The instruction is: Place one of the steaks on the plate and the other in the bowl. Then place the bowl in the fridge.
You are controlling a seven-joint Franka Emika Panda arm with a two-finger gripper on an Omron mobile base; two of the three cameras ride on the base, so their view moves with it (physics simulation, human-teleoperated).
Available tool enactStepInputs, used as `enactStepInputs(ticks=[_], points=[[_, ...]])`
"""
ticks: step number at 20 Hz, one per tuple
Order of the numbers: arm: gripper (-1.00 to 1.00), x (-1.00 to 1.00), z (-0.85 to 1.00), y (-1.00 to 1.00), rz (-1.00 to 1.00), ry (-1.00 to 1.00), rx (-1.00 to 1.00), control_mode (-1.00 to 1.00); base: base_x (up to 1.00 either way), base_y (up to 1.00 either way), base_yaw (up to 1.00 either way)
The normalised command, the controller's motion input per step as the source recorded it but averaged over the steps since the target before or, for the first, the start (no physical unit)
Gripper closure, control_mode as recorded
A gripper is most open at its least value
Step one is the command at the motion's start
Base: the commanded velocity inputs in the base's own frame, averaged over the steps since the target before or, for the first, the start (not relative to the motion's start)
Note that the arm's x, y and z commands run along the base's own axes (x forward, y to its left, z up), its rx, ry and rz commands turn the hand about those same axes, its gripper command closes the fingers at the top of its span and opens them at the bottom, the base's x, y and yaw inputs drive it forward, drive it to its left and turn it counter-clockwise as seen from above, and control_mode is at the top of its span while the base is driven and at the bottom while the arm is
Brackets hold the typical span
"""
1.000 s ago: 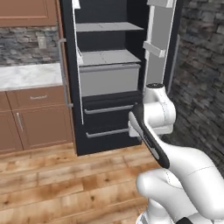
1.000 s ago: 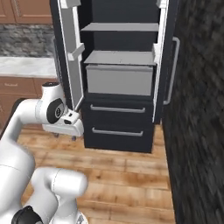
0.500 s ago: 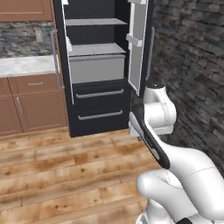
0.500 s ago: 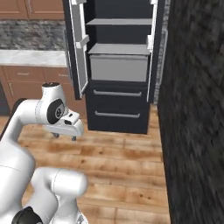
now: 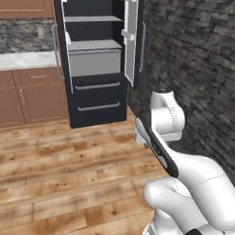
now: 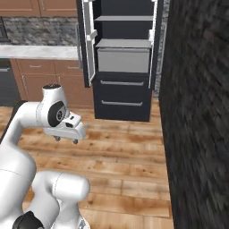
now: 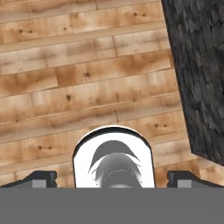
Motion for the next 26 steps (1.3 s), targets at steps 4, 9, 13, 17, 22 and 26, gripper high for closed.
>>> enactStepInputs(ticks=[4,9,13,17,22,26], points=[[-1.0,0.0,0.0,0.0,0.0,0.0,0.0,1.0,-1.0,0.01,0.0],[-1.0,0.0,0.0,0.0,0.0,0.0,0.0,1.0,-1.0,0.15,-0.04],[-1.0,0.0,0.0,0.0,0.0,0.0,0.0,1.0,-0.99,0.35,-0.06],[-1.0,0.0,0.0,0.0,0.0,0.0,0.0,1.0,-0.71,0.67,-0.07],[-1.0,0.0,0.0,0.0,0.0,0.0,0.0,1.0,-0.8,0.67,-0.04],[-1.0,0.0,0.0,0.0,0.0,0.0,0.0,1.0,-0.83,0.01,0.0]])
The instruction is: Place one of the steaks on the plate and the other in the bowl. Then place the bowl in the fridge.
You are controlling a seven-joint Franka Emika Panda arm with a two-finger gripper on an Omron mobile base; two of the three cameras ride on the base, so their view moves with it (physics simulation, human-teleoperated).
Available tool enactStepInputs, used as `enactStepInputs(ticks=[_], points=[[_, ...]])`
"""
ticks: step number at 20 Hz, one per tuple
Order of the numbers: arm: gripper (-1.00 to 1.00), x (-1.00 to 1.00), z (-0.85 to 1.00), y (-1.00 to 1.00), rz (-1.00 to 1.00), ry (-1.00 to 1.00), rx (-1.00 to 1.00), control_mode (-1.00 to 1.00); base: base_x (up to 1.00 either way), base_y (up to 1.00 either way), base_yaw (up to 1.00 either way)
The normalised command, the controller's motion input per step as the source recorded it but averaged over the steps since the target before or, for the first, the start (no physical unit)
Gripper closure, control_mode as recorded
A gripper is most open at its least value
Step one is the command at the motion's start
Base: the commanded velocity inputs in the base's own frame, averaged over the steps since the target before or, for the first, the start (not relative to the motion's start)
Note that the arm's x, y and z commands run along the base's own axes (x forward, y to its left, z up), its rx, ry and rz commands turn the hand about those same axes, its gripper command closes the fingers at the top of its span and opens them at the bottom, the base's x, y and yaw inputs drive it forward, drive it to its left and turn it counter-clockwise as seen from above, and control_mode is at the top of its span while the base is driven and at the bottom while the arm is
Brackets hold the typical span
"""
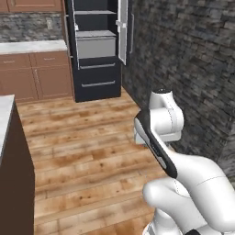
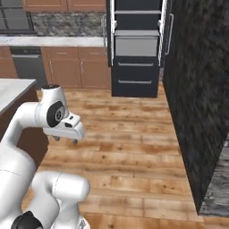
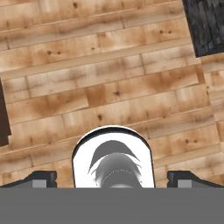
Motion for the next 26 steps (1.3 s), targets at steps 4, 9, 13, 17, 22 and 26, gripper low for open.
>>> enactStepInputs(ticks=[4,9,13,17,22,26], points=[[-1.0,0.0,0.0,0.0,0.0,0.0,0.0,1.0,-1.0,-0.07,0.0],[-1.0,0.0,0.0,0.0,0.0,0.0,0.0,1.0,-0.29,0.76,0.0],[-1.0,0.0,0.0,0.0,0.0,0.0,0.0,1.0,0.0,1.0,0.0],[-1.0,0.0,0.0,0.0,0.0,0.0,0.0,1.0,-0.13,1.0,0.0],[-1.0,0.0,0.0,0.0,0.0,0.0,0.0,1.0,-0.63,0.95,-0.01],[-1.0,0.0,0.0,0.0,0.0,0.0,0.0,1.0,-0.18,1.0,0.0]])
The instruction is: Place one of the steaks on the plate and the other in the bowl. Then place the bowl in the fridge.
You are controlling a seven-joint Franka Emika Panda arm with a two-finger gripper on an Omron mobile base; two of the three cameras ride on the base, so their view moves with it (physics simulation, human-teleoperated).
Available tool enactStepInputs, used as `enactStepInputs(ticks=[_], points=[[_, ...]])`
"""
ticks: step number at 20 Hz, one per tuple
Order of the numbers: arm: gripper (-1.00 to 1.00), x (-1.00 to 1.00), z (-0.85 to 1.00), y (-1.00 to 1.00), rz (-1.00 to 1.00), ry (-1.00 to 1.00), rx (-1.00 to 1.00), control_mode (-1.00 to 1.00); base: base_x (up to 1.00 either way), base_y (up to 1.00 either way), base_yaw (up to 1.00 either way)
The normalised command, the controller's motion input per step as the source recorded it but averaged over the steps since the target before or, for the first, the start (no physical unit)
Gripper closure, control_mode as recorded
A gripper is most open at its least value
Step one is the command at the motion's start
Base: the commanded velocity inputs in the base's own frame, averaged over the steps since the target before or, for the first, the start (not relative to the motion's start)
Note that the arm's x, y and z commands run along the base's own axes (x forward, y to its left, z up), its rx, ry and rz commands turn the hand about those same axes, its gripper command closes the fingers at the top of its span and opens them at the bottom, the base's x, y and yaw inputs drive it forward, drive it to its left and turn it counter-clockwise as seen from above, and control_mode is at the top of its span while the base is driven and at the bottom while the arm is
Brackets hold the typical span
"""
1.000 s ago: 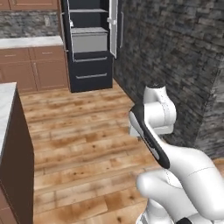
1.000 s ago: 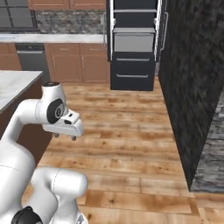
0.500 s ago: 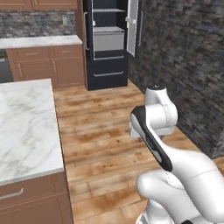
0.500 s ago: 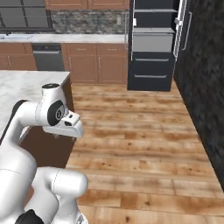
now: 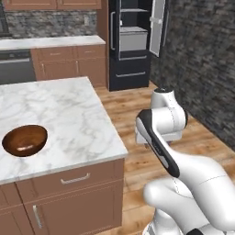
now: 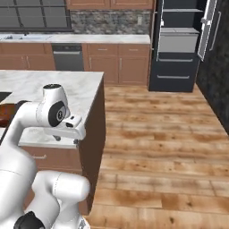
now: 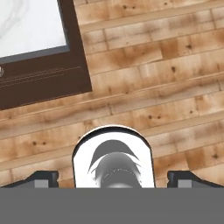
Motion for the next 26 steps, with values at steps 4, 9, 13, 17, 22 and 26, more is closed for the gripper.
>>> enactStepInputs(ticks=[4,9,13,17,22,26], points=[[-1.0,0.0,0.0,0.0,0.0,0.0,0.0,1.0,0.0,1.0,0.0],[-1.0,0.0,0.0,0.0,0.0,0.0,0.0,1.0,0.0,1.0,0.0],[-1.0,0.0,0.0,0.0,0.0,0.0,0.0,1.0,0.21,0.52,0.01],[-1.0,0.0,0.0,0.0,0.0,0.0,0.0,1.0,0.4,-0.01,0.34],[-1.0,0.0,0.0,0.0,0.0,0.0,0.0,1.0,0.1,0.08,0.22],[-1.0,0.0,0.0,0.0,0.0,0.0,0.0,1.0,0.49,-0.03,0.17]])
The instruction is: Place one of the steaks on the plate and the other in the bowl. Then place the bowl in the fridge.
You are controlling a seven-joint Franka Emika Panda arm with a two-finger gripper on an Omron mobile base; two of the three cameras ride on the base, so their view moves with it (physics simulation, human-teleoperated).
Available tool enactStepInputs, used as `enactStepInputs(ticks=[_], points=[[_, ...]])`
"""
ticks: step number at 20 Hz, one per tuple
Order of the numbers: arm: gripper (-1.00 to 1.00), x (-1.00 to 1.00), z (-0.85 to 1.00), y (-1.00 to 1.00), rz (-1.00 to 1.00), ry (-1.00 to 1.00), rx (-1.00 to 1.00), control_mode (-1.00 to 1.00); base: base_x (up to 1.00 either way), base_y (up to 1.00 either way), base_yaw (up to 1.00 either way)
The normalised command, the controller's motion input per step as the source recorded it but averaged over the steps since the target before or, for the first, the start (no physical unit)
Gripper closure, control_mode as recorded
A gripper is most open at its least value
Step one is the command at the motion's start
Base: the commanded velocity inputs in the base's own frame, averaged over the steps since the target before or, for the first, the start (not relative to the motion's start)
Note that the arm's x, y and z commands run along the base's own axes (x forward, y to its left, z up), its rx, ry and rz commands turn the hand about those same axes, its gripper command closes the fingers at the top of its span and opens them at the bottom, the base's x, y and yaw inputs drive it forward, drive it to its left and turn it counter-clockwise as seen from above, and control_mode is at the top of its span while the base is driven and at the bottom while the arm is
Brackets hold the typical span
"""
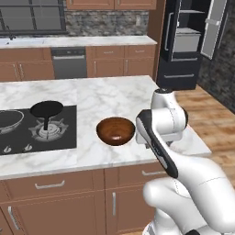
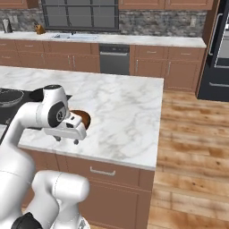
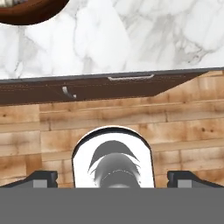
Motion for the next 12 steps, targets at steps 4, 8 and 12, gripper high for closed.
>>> enactStepInputs(ticks=[4,8,12], points=[[-1.0,-0.01,0.13,-0.07,-0.02,-0.15,0.04,-1.0,-0.02,-0.01,0.0],[-1.0,0.17,0.98,-0.17,0.0,-0.36,0.04,-1.0,0.0,0.0,0.0],[-1.0,0.71,0.19,-0.07,-0.08,-0.05,0.22,-1.0,0.0,0.0,0.0]])
